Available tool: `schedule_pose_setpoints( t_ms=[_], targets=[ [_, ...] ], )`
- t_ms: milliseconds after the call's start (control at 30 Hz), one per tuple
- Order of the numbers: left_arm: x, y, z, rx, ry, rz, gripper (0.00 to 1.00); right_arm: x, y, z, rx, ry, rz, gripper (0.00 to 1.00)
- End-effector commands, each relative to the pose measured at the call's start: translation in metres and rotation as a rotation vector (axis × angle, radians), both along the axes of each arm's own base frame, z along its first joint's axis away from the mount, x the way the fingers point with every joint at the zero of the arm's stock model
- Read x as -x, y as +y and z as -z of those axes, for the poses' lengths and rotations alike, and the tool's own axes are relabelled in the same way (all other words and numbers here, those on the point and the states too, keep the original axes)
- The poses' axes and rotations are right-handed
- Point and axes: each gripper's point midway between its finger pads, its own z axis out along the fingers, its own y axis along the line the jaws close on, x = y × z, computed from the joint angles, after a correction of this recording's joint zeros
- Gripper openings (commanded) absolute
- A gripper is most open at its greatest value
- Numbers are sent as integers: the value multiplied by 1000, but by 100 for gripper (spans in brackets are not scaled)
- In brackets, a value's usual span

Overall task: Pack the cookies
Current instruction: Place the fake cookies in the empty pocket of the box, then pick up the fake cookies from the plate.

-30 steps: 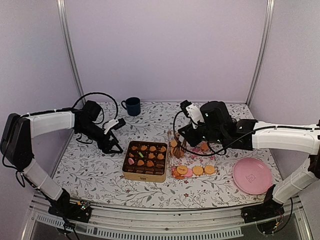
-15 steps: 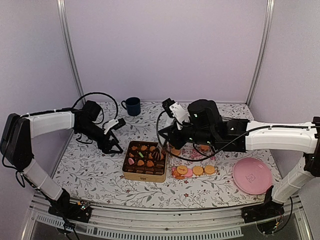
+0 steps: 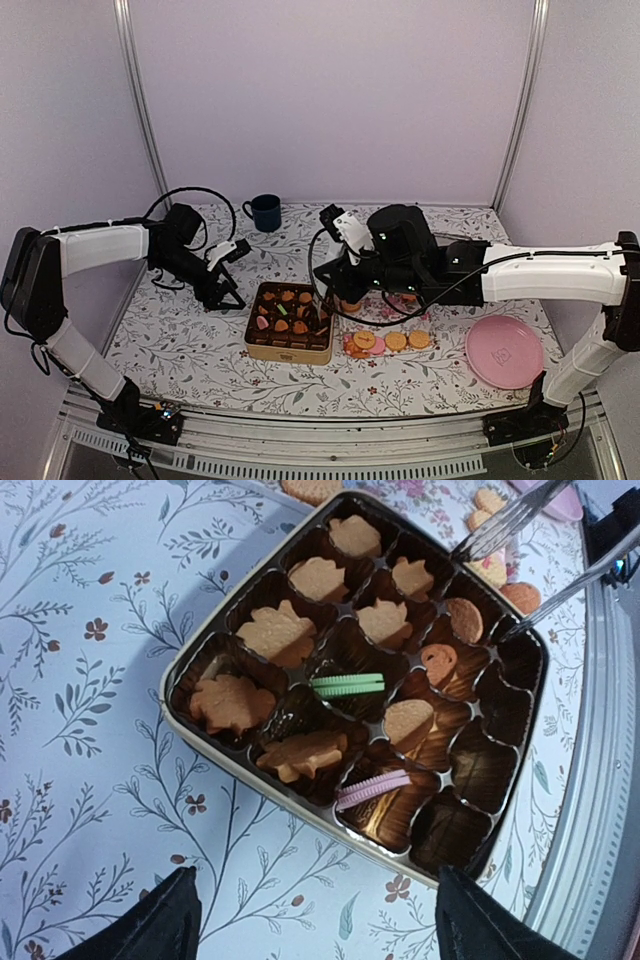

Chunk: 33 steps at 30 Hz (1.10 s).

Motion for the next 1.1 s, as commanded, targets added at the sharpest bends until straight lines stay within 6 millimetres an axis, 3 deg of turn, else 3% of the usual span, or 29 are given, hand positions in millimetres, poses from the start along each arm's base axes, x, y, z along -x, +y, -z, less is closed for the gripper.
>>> schedule_pose_setpoints(
  t_ms=[0, 200, 367, 633, 767, 1067],
  targets=[
    [1, 1, -6, 15, -18, 6, 81, -1, 3, -28, -72, -32, 8, 42],
    [0, 1, -5, 12, -19, 5, 81, -8, -9, -45, -81, -79, 56, 41],
    [3, 3, -1, 4, -13, 7, 81, -28, -42, -58, -77, -107, 126, 40],
    [7, 7, 7, -15, -2, 11, 81, -75, -131, -27, 22, -99, 335, 40],
    [8, 7, 8, -14, -1, 14, 80, -94, -166, -11, 65, -88, 409, 40],
    [8, 8, 9, -20, 4, 20, 80, -118, -186, 21, 122, -60, 447, 41]
  ],
)
